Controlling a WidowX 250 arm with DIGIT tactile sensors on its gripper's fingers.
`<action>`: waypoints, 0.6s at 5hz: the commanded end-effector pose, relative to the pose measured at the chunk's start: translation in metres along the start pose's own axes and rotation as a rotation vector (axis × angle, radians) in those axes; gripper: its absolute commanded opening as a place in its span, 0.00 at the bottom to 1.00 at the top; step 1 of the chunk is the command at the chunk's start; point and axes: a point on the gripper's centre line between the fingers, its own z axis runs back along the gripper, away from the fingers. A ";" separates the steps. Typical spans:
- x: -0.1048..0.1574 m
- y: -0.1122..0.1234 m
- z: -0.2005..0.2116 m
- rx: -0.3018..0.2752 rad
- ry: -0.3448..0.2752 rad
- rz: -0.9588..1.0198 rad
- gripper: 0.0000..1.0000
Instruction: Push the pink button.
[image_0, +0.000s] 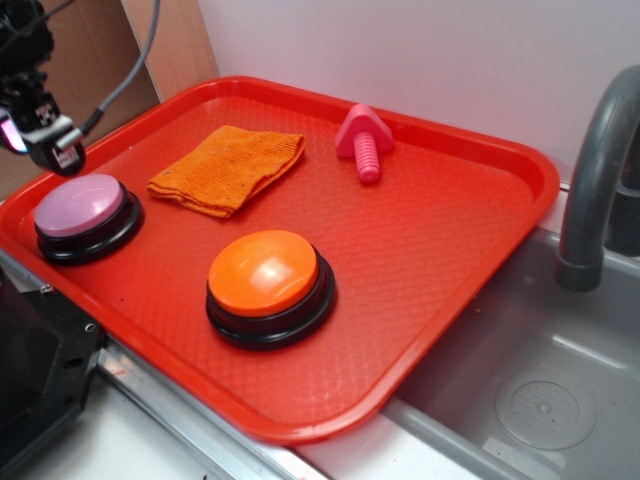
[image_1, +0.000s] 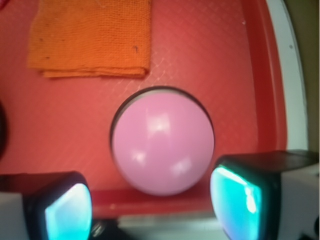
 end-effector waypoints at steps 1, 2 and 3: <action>0.015 -0.008 -0.019 0.090 0.004 -0.055 1.00; 0.018 -0.008 -0.020 0.099 0.011 -0.056 1.00; 0.019 -0.007 -0.026 0.098 0.020 -0.060 1.00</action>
